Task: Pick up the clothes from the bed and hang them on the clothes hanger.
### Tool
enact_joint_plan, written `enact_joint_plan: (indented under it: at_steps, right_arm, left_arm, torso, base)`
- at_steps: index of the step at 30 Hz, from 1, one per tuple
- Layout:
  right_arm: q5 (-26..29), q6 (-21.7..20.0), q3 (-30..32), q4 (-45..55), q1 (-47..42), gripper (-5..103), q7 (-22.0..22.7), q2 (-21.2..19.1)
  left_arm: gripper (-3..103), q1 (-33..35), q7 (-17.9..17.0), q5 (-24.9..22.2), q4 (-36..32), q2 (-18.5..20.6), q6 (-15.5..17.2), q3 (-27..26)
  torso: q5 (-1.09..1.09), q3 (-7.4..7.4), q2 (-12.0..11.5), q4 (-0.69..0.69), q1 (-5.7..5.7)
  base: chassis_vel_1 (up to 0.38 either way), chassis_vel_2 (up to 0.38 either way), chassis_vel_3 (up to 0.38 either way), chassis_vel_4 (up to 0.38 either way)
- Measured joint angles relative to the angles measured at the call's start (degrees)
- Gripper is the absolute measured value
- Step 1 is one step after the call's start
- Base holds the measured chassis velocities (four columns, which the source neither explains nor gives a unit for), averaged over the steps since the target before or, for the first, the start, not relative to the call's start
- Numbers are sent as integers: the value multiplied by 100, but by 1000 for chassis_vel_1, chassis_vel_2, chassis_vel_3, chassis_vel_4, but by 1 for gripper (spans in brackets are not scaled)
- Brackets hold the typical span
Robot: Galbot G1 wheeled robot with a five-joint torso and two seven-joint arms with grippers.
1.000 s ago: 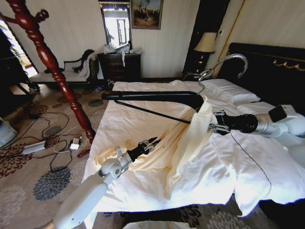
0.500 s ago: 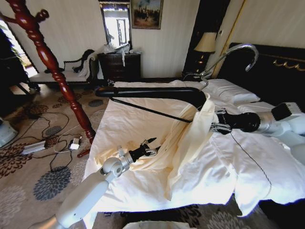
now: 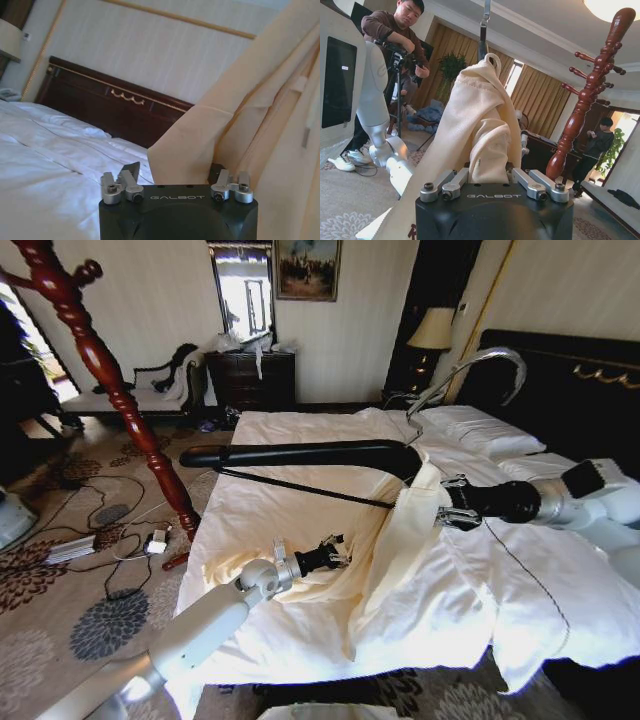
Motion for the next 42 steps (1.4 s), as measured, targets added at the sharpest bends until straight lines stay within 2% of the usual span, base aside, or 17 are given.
enact_joint_plan:
  at_steps: [1,5,7,8,9,12,13,16,18,22,26,28,32,33,37,39,42]
  right_arm:
    - [0,0,0,0,0,20,0,0]
    - [32,11,3,-59,42,20,2,12]
    - [36,12,3,-70,48,20,5,16]
    - [42,14,3,-82,51,20,9,22]
    - [44,14,3,-92,51,20,11,26]
    - [45,19,16,-123,50,20,19,32]
    - [45,19,16,-123,50,20,19,32]
    - [24,41,19,-158,24,20,74,45]
    - [-50,78,17,-233,-14,20,115,64]
    - [-165,112,-8,-330,-43,20,122,107]
    - [-363,135,-76,-409,-45,20,141,214]
    - [-394,138,-82,-413,-39,20,151,234]
    - [-602,165,-98,-397,-22,20,183,282]
    - [-602,165,-98,-397,-22,20,183,282]
    - [-1138,243,-119,-399,-82,20,165,321]
    - [-1281,251,-134,-399,-108,20,183,339]
    - [-1606,261,-178,-392,-173,20,400,391]
  left_arm:
    - [76,0,0,0,0,0,0,0]
    - [54,14,-2,-186,-44,33,34,-261]
    - [54,15,7,-197,-55,44,35,-297]
    - [43,19,34,-210,-73,62,35,-353]
    - [43,26,57,-213,-93,75,29,-392]
    - [27,52,83,-217,-144,92,5,-529]
    - [27,52,83,-217,-144,92,5,-529]
    - [16,60,63,-267,-192,98,-12,-772]
    - [6,18,-12,-439,-248,155,-5,-1003]
    - [1,-186,-115,-844,-357,377,53,-1286]
    - [0,-892,-307,-1923,-692,1157,326,-1587]
    - [0,-1074,-366,-2112,-747,1309,382,-1612]
    - [0,-2082,-790,-2868,-974,1896,591,-1608]
    - [0,-2082,-790,-2868,-974,1896,591,-1608]
    - [0,-3057,-1407,-3527,-1191,2196,781,-1402]
    - [0,-3258,-1502,-3628,-1254,2252,810,-1351]
    - [0,-3731,-1928,-4013,-1532,2371,919,-1297]
  torso:
    - [0,0,0,0,0]
    - [0,0,0,-1,0]
    - [0,0,0,-1,0]
    - [0,0,0,-1,0]
    - [0,0,0,-1,0]
    - [0,0,0,-1,0]
    - [0,0,0,-1,0]
    - [-1,0,0,-1,0]
    - [-1,0,0,-1,0]
    - [-1,0,0,-2,0]
    - [-2,0,0,1,0]
    - [-2,0,0,0,0]
    - [-1,0,0,0,0]
    - [-1,0,0,0,0]
    - [-1,0,0,-2,1]
    - [-1,0,0,-2,1]
    - [0,0,0,-1,1]
  base:
    - [0,0,0,0]
    - [0,0,0,0]
    - [0,0,0,0]
    - [0,0,0,0]
    - [0,0,0,0]
    - [0,0,0,0]
    - [0,0,0,0]
    - [0,0,0,0]
    - [0,0,0,0]
    - [0,0,0,0]
    - [0,0,0,0]
    - [0,0,0,0]
    - [0,0,0,0]
    - [0,0,0,0]
    - [0,0,0,0]
    - [0,0,0,0]
    - [0,0,0,0]
